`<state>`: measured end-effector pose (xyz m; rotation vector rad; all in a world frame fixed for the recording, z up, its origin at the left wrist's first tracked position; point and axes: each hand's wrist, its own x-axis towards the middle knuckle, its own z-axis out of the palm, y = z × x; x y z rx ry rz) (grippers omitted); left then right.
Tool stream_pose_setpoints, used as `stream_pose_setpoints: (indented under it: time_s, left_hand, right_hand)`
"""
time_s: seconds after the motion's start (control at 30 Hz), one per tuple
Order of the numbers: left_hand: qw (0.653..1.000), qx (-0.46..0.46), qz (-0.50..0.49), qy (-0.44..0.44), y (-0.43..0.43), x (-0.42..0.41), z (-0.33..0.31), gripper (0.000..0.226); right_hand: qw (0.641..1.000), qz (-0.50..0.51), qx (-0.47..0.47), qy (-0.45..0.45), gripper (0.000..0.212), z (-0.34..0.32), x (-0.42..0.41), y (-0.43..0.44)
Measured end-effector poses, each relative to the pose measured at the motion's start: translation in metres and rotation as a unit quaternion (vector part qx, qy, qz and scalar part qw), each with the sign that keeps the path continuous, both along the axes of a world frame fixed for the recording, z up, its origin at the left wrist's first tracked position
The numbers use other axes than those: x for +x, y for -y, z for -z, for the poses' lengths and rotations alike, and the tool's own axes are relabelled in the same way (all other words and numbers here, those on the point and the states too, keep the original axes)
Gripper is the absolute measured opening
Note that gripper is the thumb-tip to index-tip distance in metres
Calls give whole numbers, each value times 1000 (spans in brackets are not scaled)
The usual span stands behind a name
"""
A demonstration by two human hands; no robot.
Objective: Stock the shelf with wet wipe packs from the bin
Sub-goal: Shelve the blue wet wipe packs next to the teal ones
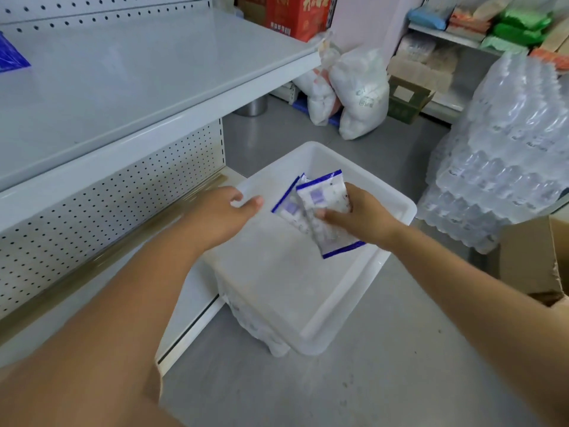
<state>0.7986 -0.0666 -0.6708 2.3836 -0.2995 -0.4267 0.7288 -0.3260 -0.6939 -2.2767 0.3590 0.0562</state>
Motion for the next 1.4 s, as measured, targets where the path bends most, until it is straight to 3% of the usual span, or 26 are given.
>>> stream_pose_setpoints:
  time_s: [0.1,0.17,0.23,0.37,0.53,0.67,0.77,0.9,0.97,1.07,1.13,1.2,1.33,1.4]
  left_hand:
    - [980,-159,-70,-92,3,-5,-15,56]
    - [940,-264,-107,-188,6,-16,-18,60]
    - [913,-328,-83,-228,9,-27,-21,50]
    - [909,-374,-91,-161,2,-26,-31,21]
    - [930,-339,-110,-92,-23,-16,-34,22]
    - [939,-319,-60,-117,-29,-18,-37,32]
    - [940,-312,-31,-133,-29,-22,-35,26]
    - [924,-350,-73,-139,-37,-18,-39,21]
    - [910,-372,-100,-155,-42,-17,-44,27]
    - [933,-330,-134,-50,-47,-20,-47,42]
    - [946,-287,-136,61,-51,-23,-49,40]
    - [945,-294,-108,90,-56,-23,-50,38]
    - [925,-372,-74,-14,-65,-24,-61,53]
    - [884,-451,-81,-91,-73,-23,-71,62]
  right_hand:
    - [977,27,203,55,36,-22,-19,-33]
    - [948,35,304,82,35,-31,-25,-54]
    - [922,38,373,96,32,-35,-28,-74]
    - [886,58,446,109,30,-31,-29,-106]
    - [816,130,549,125,32,-34,-27,-110]
    - [832,86,542,80,32,-38,-18,-119]
    - [844,48,531,54,32,-42,-10,-137]
    - [813,24,579,52,37,-52,-5,-144]
    - [830,16,555,62,37,-56,-4,-145]
    - [859,51,503,81,30,-59,2,-152]
    - [858,65,500,97,30,-63,7,-158]
    - [855,71,497,127,31,-70,12,-164]
    - [856,7,490,164,34,-89,19,-178]
    - [848,-31,506,157,37,-100,21,-187]
